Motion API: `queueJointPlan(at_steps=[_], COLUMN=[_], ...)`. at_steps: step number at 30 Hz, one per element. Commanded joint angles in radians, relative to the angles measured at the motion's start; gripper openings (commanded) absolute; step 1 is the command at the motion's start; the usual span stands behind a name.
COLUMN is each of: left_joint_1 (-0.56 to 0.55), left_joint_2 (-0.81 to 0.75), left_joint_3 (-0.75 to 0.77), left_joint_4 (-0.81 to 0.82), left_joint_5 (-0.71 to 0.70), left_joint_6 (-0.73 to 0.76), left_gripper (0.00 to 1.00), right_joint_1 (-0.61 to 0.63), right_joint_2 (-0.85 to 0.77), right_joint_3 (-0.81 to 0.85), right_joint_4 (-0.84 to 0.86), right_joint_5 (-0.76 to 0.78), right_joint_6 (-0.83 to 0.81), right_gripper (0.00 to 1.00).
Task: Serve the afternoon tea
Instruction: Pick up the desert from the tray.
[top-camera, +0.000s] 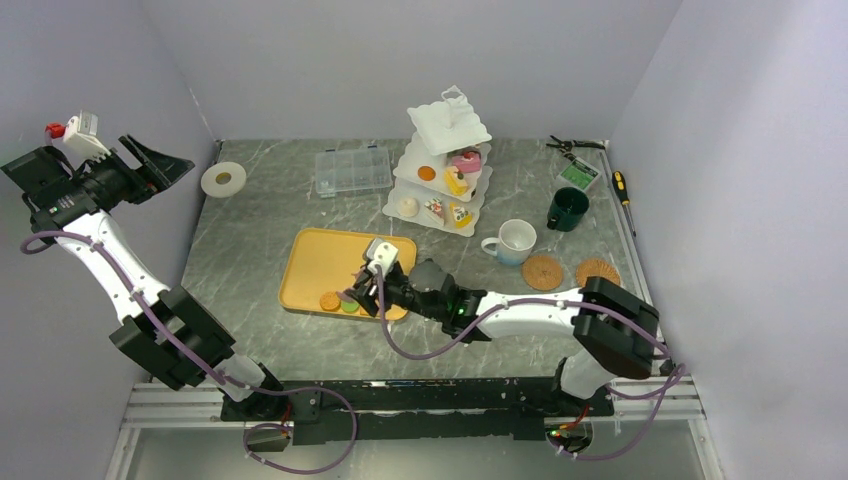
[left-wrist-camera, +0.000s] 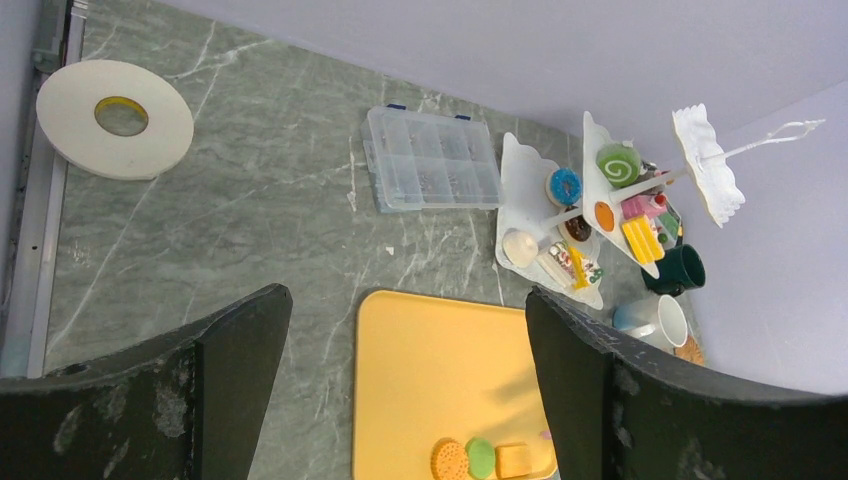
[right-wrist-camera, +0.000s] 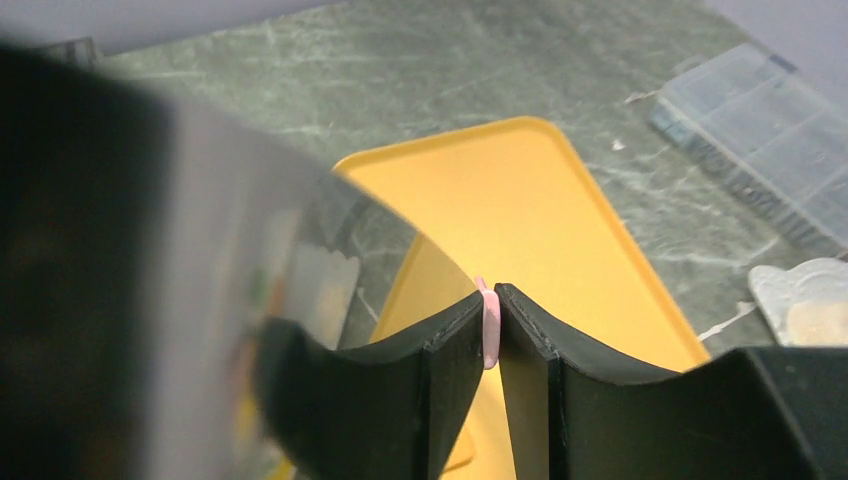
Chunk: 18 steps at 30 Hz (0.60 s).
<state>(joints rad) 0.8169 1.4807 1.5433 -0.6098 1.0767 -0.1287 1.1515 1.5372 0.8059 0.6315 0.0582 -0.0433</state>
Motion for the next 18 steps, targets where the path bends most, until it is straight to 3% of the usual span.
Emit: queueJointPlan(at_steps=[1,18], left_joint_1=[0.007,0.007], left_joint_2=[-0.030,-0.025], left_joint_3=[0.010,-0.004], left_joint_4=[0.033,0.024], left_joint_5=[0.052,0.050], left_joint_6=[-0.023,-0.006], left_gripper=[0.93,0.93], right_joint_1=[0.025,0.039], right_joint_2=[0.044,0.158], right_joint_3=[0.003,0.037], right_joint_4=[0.024,0.074], right_joint_5=[-0.032,0.014], right_joint_6=[0.042,0.030], right_gripper=[0.62,0.63])
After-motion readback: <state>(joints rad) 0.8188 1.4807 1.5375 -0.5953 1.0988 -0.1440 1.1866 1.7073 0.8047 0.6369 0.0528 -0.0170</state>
